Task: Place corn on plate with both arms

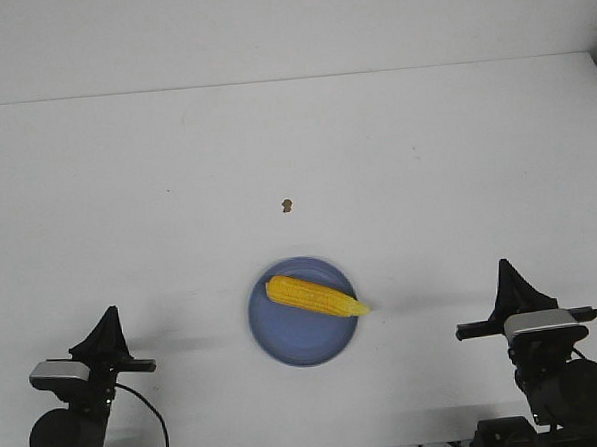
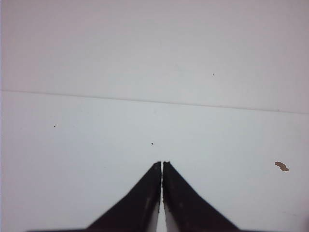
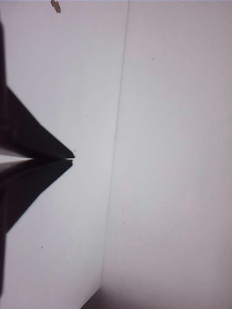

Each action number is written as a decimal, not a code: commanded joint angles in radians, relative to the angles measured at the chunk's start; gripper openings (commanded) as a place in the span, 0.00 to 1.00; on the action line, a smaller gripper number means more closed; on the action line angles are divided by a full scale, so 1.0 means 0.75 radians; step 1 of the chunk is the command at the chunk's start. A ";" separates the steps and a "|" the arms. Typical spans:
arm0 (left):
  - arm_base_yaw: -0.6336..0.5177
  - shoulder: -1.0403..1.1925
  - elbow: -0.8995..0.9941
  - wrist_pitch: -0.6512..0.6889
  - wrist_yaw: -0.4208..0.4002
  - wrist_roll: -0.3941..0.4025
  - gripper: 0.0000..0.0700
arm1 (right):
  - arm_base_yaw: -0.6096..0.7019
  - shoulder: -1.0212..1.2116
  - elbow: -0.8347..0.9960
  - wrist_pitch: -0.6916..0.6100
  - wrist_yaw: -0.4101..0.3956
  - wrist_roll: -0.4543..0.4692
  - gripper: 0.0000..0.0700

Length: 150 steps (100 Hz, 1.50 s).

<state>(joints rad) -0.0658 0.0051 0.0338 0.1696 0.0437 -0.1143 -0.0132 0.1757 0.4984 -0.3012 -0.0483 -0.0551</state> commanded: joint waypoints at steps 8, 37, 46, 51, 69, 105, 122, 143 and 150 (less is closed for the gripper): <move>0.001 -0.003 -0.026 0.016 -0.004 0.010 0.02 | 0.001 0.003 0.006 0.014 0.005 0.009 0.00; 0.001 -0.003 -0.026 0.016 -0.004 0.010 0.02 | 0.001 0.003 0.006 0.014 0.005 0.009 0.00; 0.001 -0.003 -0.026 0.016 -0.004 0.010 0.02 | 0.001 0.003 0.006 0.014 0.005 0.009 0.00; 0.001 -0.003 -0.026 0.016 -0.004 0.010 0.02 | 0.001 0.003 0.002 0.026 0.005 0.009 0.00; 0.001 -0.003 -0.026 0.016 -0.004 0.010 0.02 | 0.001 -0.026 -0.047 0.072 0.017 -0.033 0.00; 0.001 -0.003 -0.026 0.016 -0.003 0.010 0.02 | 0.001 -0.232 -0.418 0.345 0.021 0.004 0.00; 0.000 -0.002 -0.026 0.016 -0.003 0.010 0.02 | 0.002 -0.232 -0.534 0.519 0.030 0.012 0.00; 0.001 -0.001 -0.026 0.016 -0.003 0.010 0.02 | 0.002 -0.232 -0.649 0.679 0.030 0.050 0.00; 0.000 -0.001 -0.026 0.016 -0.003 0.010 0.02 | 0.002 -0.232 -0.648 0.660 0.030 0.048 0.00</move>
<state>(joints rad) -0.0658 0.0055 0.0338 0.1711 0.0429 -0.1139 -0.0128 0.0044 0.0147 0.1776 -0.0269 -0.0395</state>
